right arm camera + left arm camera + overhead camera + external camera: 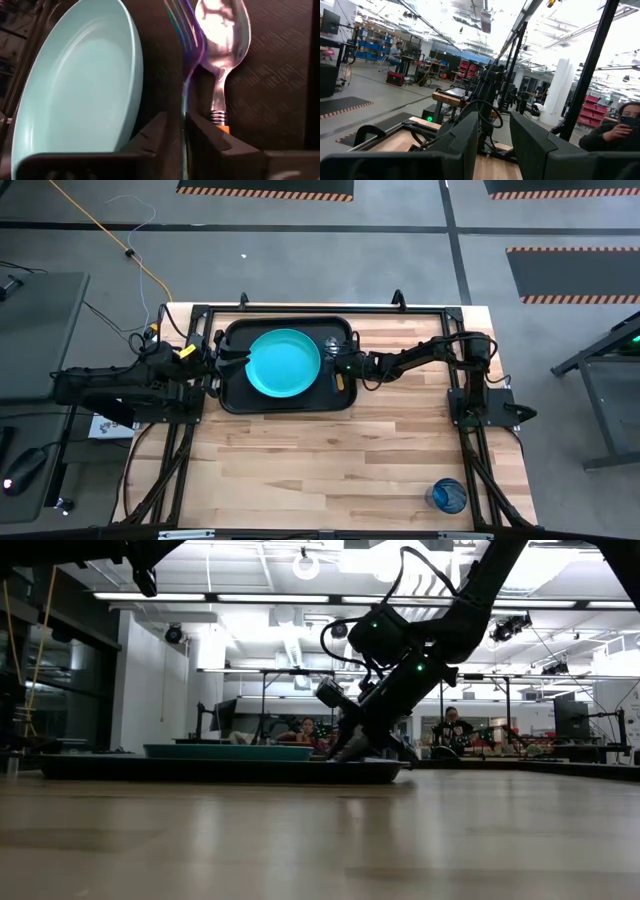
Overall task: Pick and place plate/cup/fork/spoon on tray
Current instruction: Put the blue fork on the black serving tray between the blue plate and yellow spoon, then put the blue cup on the black serving tray to the top left of the blue plate
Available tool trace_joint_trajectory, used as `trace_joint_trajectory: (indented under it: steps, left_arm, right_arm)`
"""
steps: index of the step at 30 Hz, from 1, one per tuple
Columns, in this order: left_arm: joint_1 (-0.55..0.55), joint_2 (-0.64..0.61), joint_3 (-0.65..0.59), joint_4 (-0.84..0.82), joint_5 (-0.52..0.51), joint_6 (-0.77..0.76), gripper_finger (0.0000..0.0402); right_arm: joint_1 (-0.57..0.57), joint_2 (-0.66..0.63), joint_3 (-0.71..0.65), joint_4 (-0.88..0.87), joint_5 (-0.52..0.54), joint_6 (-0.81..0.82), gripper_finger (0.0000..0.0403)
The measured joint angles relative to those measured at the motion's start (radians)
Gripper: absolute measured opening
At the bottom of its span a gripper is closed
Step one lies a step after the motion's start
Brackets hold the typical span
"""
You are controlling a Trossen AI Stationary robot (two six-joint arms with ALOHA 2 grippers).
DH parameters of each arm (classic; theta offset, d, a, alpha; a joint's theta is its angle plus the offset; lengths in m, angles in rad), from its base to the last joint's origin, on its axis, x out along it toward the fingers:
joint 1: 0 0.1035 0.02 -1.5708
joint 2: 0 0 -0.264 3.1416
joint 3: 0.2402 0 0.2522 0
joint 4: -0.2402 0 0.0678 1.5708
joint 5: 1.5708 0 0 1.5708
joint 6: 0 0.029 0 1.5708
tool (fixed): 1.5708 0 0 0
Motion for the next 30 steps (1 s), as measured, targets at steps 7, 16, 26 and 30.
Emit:
trace_joint_trajectory:
  steps: [7,16,26,30]
  left_arm:
    - [0.000,0.000,0.000,0.000,0.000,0.000,0.0102]
    - [0.000,0.000,0.000,-0.002,0.000,0.000,0.0102]
    - [0.000,0.001,0.000,-0.008,0.000,0.000,0.0102]
    - [0.000,0.001,0.000,-0.008,0.000,0.000,0.0102]
  right_arm:
    - [0.000,0.000,0.000,0.013,0.003,0.034,0.0118]
    - [0.000,0.000,0.000,0.104,0.000,0.033,0.0124]
    - [-0.004,-0.059,0.002,0.095,-0.026,-0.155,0.0124]
    - [-0.007,-0.135,0.007,-0.038,-0.014,-0.261,0.0124]
